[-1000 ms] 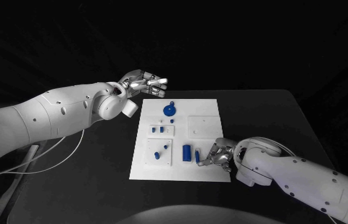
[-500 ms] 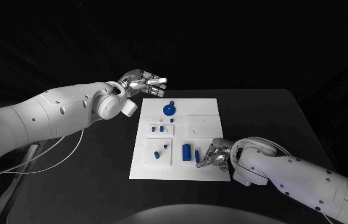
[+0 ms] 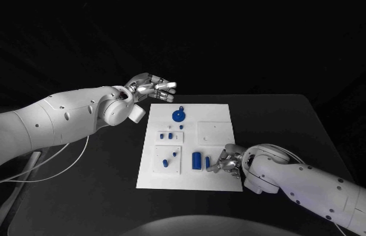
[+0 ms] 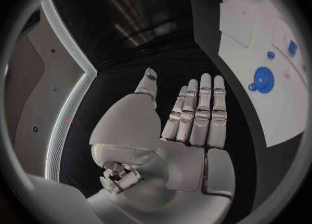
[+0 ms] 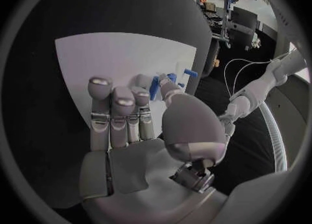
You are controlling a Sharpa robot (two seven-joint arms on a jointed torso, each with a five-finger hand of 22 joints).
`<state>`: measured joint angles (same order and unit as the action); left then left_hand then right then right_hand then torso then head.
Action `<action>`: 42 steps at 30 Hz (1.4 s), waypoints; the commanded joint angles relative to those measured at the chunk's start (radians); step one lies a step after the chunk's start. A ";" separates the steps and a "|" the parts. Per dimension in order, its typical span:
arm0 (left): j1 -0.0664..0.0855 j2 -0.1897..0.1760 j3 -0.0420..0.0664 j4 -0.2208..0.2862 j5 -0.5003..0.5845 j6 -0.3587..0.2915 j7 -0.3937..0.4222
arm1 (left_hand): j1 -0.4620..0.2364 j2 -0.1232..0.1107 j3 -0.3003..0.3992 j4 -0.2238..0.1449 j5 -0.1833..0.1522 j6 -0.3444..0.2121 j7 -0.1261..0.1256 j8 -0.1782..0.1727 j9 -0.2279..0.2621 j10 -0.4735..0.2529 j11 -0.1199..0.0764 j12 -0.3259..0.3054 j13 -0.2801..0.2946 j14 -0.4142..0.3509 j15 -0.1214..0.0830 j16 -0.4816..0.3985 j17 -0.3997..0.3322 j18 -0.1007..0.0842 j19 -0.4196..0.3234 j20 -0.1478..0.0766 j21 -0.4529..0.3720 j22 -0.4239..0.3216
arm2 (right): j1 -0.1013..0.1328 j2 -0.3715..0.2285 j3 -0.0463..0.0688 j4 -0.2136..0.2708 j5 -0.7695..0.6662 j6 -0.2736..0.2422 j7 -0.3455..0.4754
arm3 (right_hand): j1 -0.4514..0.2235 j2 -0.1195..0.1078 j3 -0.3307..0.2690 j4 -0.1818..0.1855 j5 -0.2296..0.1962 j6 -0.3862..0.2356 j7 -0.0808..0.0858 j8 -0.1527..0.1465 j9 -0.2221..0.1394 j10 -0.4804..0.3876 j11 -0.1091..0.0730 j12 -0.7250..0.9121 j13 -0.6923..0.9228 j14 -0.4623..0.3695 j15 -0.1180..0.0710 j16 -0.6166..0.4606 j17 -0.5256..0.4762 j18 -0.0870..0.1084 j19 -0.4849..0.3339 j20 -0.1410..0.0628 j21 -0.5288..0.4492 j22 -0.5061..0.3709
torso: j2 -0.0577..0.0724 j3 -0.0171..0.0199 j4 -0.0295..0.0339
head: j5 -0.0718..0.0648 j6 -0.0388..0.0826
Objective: Assemble the parts on the task board
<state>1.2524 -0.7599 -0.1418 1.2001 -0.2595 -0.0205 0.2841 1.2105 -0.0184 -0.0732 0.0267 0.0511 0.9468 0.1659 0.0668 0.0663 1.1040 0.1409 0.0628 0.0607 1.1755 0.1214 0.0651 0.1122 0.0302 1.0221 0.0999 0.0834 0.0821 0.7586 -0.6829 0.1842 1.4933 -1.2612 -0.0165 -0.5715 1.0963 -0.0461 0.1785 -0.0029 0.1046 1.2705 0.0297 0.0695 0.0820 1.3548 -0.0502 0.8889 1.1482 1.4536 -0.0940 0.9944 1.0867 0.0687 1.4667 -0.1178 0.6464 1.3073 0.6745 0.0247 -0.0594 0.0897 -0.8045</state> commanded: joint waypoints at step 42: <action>0.000 0.003 0.000 -0.003 -0.002 0.018 0.005 | 0.000 0.005 -0.005 0.000 0.000 -0.009 0.002 0.000 0.000 -0.005 0.001 -0.001 0.001 -0.008 -0.001 -0.002 0.000 0.008 0.005 0.005 0.005 0.001 | -0.010 0.017 -0.006 -0.050 0.020 -0.033 0.031 | -0.050 0.018 -0.004 -0.074 0.042 -0.010 0.001 -0.005 -0.002 0.001 0.001 0.002 0.004 0.004 -0.004 -0.003 -0.012 -0.016 0.040 -0.003 -0.003 0.070 | -0.001 0.0015 -0.0005 | -0.002 -0.002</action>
<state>1.2521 -0.7584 -0.1419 1.1964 -0.2600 -0.0163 0.2827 1.2105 -0.0184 -0.0732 0.0268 0.0511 0.9431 0.1695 0.0667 0.0663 1.1040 0.1409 0.0628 0.0607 1.1755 0.1214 0.0651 0.1123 0.0303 1.0221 0.0999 0.0834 0.0821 0.7558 -0.6606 0.1830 1.4509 -1.2485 -0.0460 -0.5324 1.0517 -0.0260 0.1791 -0.0752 0.1425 1.2737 0.0233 0.0714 0.0820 1.3546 -0.0501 0.8888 1.1520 1.4535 -0.0940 0.9939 1.0754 0.0687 1.4667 -0.1178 0.6449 1.3073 0.6740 0.0257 -0.0600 0.0881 -0.8086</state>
